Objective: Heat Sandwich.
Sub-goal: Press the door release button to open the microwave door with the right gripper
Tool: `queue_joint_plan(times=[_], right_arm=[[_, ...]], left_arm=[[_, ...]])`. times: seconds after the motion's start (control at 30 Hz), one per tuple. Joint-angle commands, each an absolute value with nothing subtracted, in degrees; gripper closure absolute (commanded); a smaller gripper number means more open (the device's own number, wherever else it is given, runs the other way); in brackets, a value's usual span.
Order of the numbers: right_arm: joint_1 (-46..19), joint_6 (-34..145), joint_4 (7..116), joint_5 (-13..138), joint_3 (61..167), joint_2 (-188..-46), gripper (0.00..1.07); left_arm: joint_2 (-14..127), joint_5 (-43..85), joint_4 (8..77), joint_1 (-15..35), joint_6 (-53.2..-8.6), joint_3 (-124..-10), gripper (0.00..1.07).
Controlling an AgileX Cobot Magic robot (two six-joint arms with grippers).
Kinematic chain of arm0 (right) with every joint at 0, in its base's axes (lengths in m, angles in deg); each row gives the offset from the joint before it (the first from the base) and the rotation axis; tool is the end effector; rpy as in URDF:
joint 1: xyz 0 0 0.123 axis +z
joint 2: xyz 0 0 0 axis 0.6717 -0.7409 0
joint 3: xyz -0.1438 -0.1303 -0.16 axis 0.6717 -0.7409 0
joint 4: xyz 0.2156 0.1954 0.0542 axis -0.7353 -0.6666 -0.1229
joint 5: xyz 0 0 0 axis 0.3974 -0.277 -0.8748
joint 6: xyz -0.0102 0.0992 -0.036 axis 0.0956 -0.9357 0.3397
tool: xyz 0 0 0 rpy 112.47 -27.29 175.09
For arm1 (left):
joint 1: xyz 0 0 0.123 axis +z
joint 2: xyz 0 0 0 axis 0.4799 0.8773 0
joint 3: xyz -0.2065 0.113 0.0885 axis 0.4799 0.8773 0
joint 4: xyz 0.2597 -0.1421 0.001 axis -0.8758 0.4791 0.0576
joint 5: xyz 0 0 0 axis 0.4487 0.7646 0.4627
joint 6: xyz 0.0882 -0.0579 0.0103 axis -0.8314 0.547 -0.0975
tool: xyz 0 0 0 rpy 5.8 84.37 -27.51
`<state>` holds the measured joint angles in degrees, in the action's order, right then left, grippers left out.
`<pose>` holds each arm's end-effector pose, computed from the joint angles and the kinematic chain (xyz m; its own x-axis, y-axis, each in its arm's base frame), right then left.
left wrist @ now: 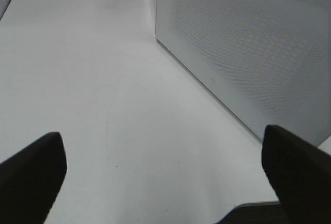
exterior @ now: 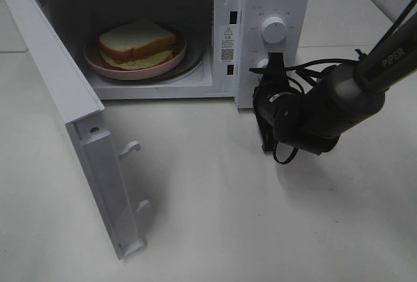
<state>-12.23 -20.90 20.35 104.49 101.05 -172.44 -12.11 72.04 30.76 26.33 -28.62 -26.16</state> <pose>0.3703 0.1560 0.0058 0.0165 0.9999 -0.0016 0.4037 -0.0051 0.9149 0.0771 -0.0082 0.2961 -0.4534 0.0187 -0.8911 0.0842 0.9962 -0.0219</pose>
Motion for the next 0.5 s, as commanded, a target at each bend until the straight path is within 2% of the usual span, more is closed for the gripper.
queue_joint_plan(times=[0.03,0.5], right_arm=[[-13.09,-21.65,21.89,107.64,102.02,-170.95,1.07],[-9.94,-21.36,20.23,105.87,93.54,-166.14,1.07]], left_arm=[[-12.45,71.35,31.16,26.45,-28.62,-26.04,0.1],[-12.45,71.35,31.16,26.45,-28.62,-26.04,0.1]])
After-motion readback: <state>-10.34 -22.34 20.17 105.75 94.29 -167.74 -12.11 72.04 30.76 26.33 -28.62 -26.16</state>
